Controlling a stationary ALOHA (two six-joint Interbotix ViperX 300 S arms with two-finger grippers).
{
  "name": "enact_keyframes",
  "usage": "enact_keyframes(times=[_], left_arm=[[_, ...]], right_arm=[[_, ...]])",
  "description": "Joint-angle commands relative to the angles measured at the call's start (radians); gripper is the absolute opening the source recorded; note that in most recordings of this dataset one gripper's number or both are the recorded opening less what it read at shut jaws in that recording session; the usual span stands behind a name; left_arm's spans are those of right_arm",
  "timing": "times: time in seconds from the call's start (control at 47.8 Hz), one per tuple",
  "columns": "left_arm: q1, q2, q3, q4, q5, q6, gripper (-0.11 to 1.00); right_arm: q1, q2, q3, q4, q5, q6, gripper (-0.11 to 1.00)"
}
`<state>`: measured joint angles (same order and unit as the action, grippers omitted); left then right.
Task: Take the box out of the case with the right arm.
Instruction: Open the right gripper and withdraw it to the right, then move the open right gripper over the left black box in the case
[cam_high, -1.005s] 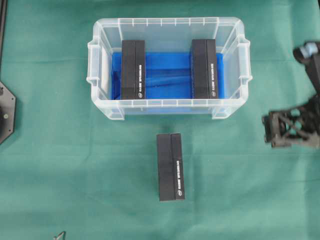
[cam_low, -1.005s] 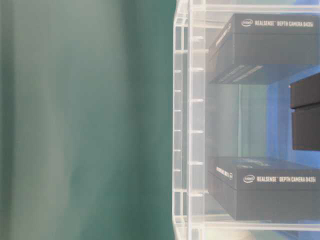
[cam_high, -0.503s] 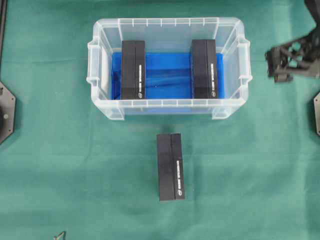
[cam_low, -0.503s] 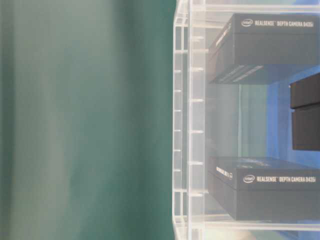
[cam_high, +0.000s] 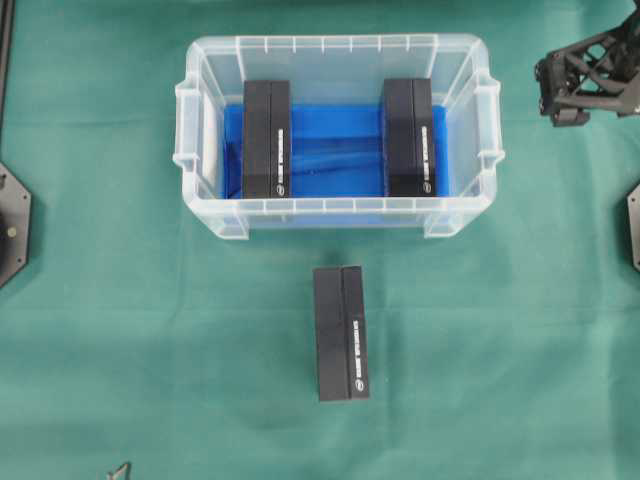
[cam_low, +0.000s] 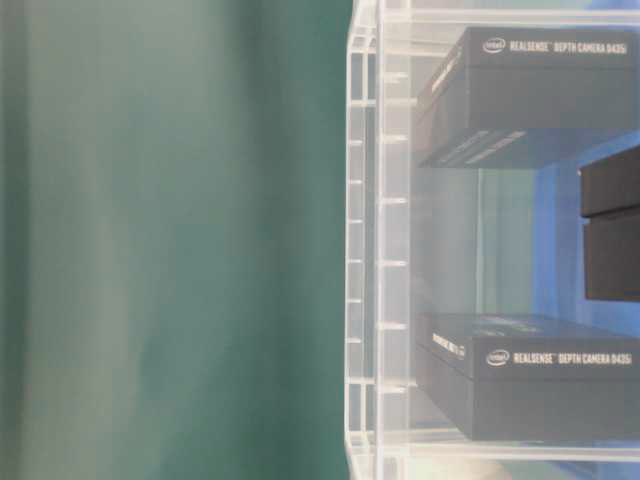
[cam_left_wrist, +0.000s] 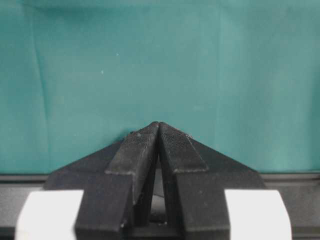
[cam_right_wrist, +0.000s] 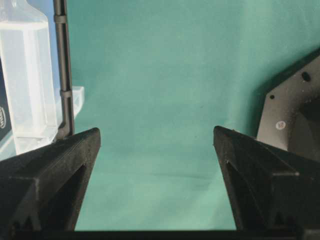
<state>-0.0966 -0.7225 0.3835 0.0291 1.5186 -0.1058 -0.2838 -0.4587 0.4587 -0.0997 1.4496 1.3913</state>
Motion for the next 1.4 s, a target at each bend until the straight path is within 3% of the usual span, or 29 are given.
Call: enact_keyframes(times=[0.0,0.712,0.984,1.173,1.382], left_arm=[[0.000,0.000,-0.025,0.002,-0.003,0.002,0.00],[0.000,0.003,-0.026,0.002,-0.003,0.000,0.00],[0.000,0.006,-0.026,0.002,-0.003,0.000,0.00],[0.000,0.008,-0.026,0.002,-0.003,0.000,0.00],[0.000,0.006,-0.026,0.002,-0.003,0.000,0.00]], right_arm=[[-0.003,-0.006,-0.011,-0.002,-0.003,0.000,0.89],[-0.005,-0.006,-0.011,0.003,-0.003,0.000,0.89],[0.002,0.025,-0.032,0.034,-0.058,0.000,0.89],[0.021,0.106,-0.094,0.038,-0.095,0.000,0.89],[0.051,0.244,-0.229,0.038,-0.115,-0.003,0.89]])
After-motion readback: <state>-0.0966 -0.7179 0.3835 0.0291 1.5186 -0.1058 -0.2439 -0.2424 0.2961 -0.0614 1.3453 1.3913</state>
